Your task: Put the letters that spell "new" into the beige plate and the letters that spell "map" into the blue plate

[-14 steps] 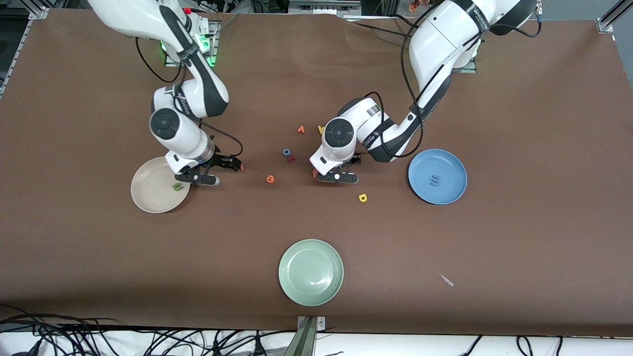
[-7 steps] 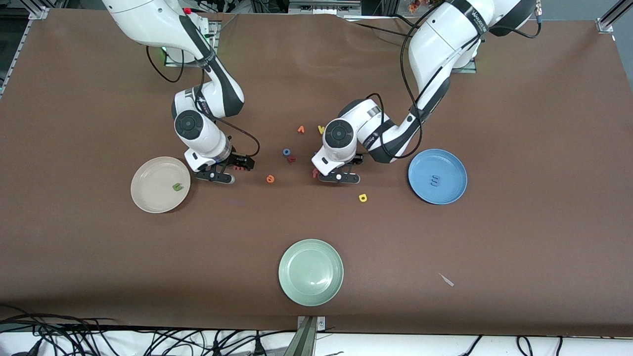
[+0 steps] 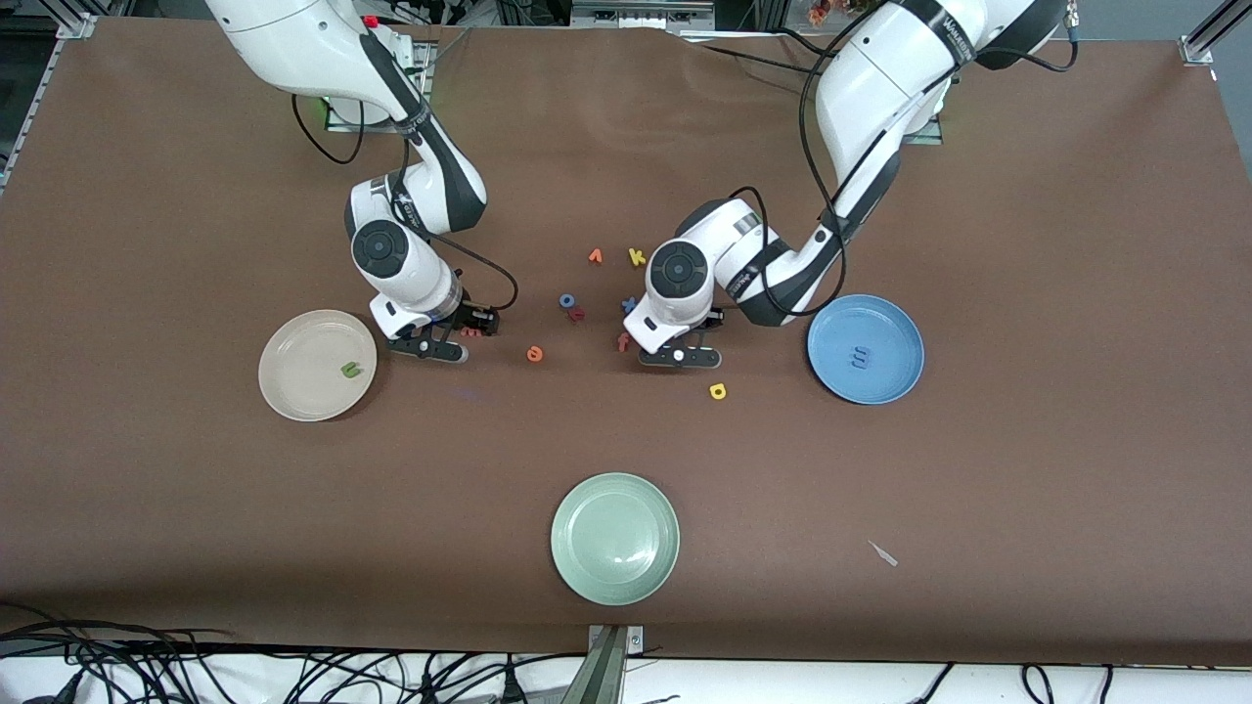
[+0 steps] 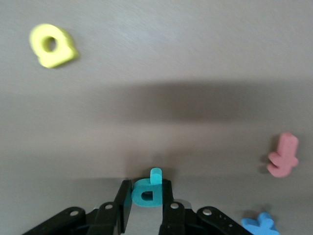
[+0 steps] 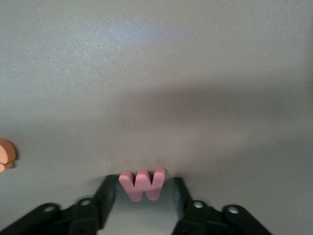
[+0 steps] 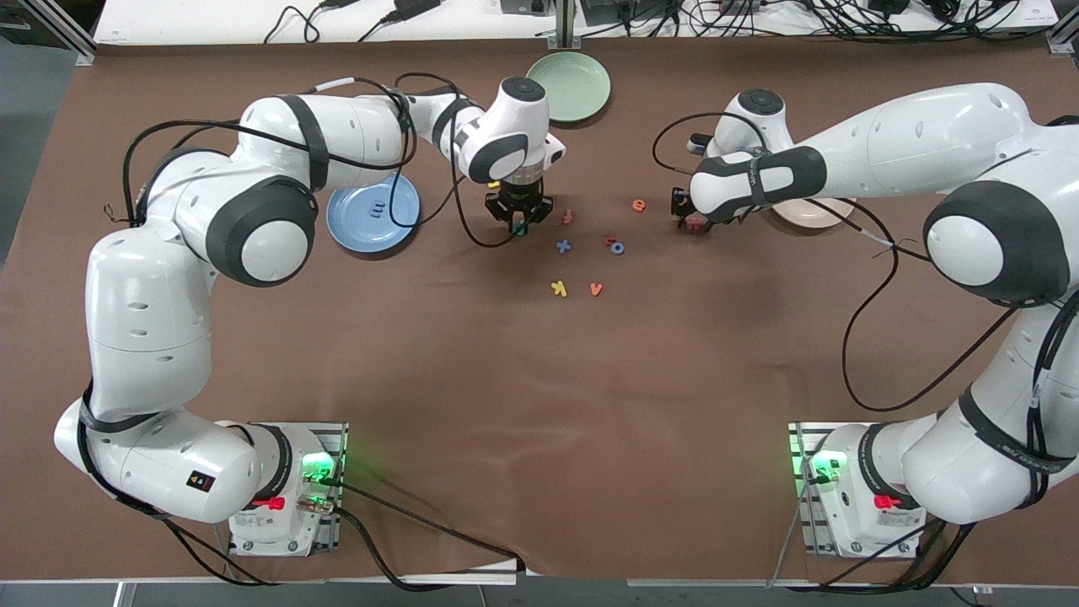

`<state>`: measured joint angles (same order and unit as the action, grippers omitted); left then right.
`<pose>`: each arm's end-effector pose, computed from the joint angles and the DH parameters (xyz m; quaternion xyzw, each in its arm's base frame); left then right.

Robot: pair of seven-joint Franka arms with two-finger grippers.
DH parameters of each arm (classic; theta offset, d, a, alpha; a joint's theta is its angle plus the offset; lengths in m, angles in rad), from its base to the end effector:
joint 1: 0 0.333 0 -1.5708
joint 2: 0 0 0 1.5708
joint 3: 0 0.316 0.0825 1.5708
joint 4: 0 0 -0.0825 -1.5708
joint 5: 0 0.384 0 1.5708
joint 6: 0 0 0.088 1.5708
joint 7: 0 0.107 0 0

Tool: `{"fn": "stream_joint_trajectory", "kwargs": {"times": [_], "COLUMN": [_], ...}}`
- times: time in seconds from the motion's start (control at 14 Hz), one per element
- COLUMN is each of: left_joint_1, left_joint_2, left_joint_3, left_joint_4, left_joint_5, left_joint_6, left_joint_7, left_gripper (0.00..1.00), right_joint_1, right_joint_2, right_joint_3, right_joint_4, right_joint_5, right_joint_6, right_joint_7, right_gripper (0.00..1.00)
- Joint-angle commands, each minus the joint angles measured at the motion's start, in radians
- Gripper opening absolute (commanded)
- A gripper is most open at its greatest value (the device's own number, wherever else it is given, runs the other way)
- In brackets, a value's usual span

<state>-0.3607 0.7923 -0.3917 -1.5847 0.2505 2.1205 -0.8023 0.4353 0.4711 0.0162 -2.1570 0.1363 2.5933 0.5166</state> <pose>0.5205 -0.4292 0.1805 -0.9946 0.0113 0.0968 0.0354 0.5063 0.2428 0.1731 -0.9949 0.0920 0.0333 0.0256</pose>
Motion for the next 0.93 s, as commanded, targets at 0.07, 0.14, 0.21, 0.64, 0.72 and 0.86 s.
{"fn": "stream_joint_trajectory", "kwargs": {"times": [0.07,0.14,0.21,0.64,0.72,0.86], "left_joint_1": [0.048,0.078,0.121,0.35,0.377,0.419], "left_joint_2": [-0.099,-0.12,-0.14,-0.171,-0.168,-0.16], "left_joint_3": [-0.007,-0.007,-0.009,-0.007,-0.006,0.004], "left_joint_4": [0.003,0.003,0.003,-0.015,-0.017,-0.02], "left_joint_5": [0.023,0.023,0.021,0.024,0.024,0.026], "left_joint_6": [-0.123,-0.169,-0.216,-0.366,-0.379,-0.416], "left_joint_7": [0.018,0.064,0.136,0.575,0.616,0.67], "left_gripper": [0.0,0.0,0.0,0.0,0.0,0.0], "right_joint_1": [0.003,0.003,0.003,-0.009,-0.009,-0.009], "right_joint_2": [0.014,0.014,0.012,-0.014,-0.022,-0.026], "right_joint_3": [0.004,0.004,0.004,-0.067,-0.096,-0.163], "right_joint_4": [0.002,0.003,0.018,0.176,0.196,0.219], "right_joint_5": [0.003,0.005,0.003,-0.014,-0.015,-0.015], "right_joint_6": [0.016,0.016,0.01,-0.269,-0.315,-0.39], "right_joint_7": [0.016,0.02,0.043,-0.034,-0.088,-0.211], "right_gripper": [0.35,0.3,0.26,0.18,0.18,0.19]}}
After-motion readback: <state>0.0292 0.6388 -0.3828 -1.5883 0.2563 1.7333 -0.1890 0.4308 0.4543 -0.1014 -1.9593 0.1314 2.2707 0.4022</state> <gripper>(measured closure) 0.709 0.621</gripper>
